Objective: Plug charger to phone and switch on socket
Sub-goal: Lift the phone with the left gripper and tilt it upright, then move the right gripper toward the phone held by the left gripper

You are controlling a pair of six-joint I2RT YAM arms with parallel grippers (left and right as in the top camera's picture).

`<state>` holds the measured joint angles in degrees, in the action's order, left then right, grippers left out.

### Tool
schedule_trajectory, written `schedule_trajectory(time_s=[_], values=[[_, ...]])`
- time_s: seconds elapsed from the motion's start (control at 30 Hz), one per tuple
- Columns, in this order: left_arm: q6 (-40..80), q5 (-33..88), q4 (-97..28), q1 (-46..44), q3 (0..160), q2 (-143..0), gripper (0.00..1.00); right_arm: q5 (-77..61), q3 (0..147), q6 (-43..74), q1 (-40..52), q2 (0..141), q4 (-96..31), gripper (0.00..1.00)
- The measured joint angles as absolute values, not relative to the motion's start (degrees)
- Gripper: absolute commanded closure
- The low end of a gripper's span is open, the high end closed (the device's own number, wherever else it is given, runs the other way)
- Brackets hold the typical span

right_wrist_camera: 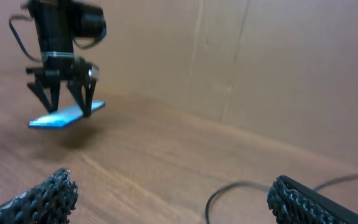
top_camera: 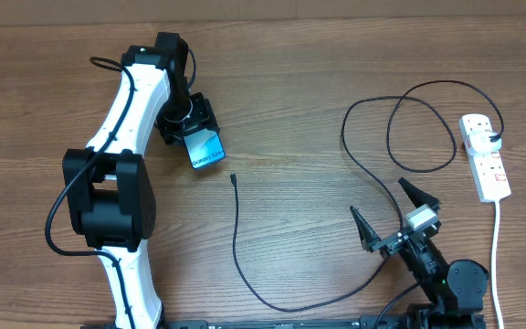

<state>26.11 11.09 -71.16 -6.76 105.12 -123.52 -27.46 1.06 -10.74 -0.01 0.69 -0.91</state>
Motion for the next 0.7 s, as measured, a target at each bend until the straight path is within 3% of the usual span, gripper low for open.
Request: schedule_trajectory(time_s=[0.23, 0.43, 0.7], values=[[23.59, 13.8, -70.67, -6.76, 105.12, -123.52, 0.34, -28.82, 1.06, -9.98, -0.01, 0.69, 1.87, 0.0], [20.32, 18.52, -69.65, -6.76, 105.12, -123.52, 0.34, -31.46, 2.13, 1.1, -0.01, 1.19, 3.42, 0.0], [16.19, 28.75, -68.51, -6.79, 105.12, -123.52, 0.35, -36.86, 26.06, 9.26, -0.01, 16.99, -11.09, 0.0]])
